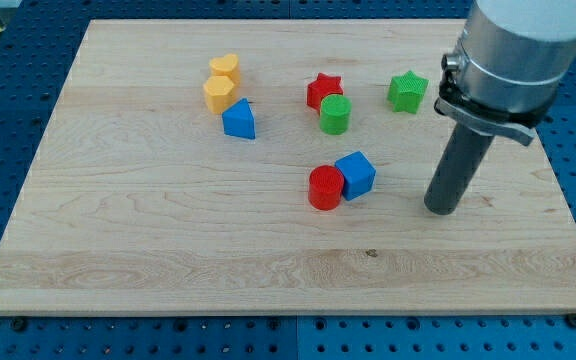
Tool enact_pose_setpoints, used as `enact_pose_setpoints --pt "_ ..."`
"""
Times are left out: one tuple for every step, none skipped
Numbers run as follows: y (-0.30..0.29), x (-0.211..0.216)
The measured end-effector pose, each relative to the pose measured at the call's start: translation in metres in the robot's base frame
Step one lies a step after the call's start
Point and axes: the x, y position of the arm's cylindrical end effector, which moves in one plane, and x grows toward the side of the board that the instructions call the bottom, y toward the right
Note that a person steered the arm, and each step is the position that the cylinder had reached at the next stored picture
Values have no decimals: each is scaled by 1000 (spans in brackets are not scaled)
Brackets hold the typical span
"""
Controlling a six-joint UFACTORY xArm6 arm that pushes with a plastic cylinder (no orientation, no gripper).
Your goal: Push the blue cube below the triangle
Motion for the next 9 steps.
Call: enact_pose_setpoints --pt "-13 -10" --pt "-44 -17" --pt "-61 -17" --pt "-79 -31" --pt "-99 -42" --pt "-84 -40" --pt "-40 -48" --pt "-41 -53" --pt "-74 -61"
